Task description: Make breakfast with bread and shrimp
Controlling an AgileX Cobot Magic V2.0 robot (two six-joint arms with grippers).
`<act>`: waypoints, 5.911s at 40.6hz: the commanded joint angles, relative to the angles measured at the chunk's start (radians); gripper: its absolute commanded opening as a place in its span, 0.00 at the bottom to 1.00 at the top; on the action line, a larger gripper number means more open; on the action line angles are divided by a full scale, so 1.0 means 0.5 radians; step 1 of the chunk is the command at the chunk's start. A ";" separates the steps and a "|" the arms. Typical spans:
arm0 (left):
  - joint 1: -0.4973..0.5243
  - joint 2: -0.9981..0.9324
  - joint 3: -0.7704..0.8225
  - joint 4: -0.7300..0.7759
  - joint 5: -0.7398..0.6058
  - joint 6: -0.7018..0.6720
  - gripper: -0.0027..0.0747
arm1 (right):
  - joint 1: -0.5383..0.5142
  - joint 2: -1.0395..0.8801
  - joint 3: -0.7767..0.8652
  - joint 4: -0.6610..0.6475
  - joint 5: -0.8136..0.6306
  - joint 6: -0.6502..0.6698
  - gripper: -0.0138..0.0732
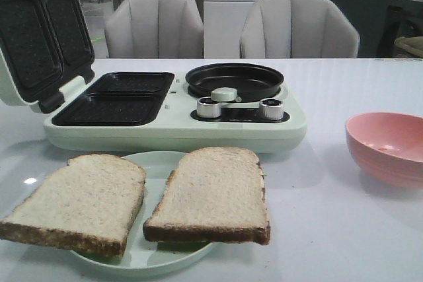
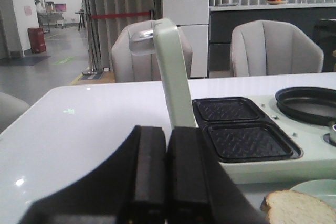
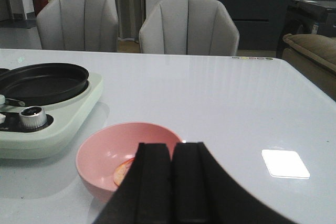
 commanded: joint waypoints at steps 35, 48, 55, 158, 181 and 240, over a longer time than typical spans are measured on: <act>-0.017 0.859 -1.416 -0.039 0.986 -0.014 0.16 | -0.002 0.931 -1.479 0.001 0.892 -0.011 0.20; -0.017 1.093 -1.416 -0.055 1.193 -0.014 0.16 | -0.002 1.256 -1.439 0.001 1.106 -0.011 0.20; -0.017 1.167 -1.416 -0.086 1.210 -0.014 0.24 | -0.002 1.360 -1.439 0.001 1.134 -0.011 0.27; -1.399 2.792 -1.121 1.475 0.768 0.337 0.16 | -0.002 1.375 -1.439 0.001 1.038 -0.011 0.82; -1.399 2.182 -1.327 1.388 1.046 0.337 0.16 | -0.002 1.375 -1.439 0.001 1.038 -0.011 0.82; -0.512 3.641 -2.726 2.091 0.031 0.337 0.16 | -0.002 1.375 -1.439 0.001 1.038 -0.011 0.82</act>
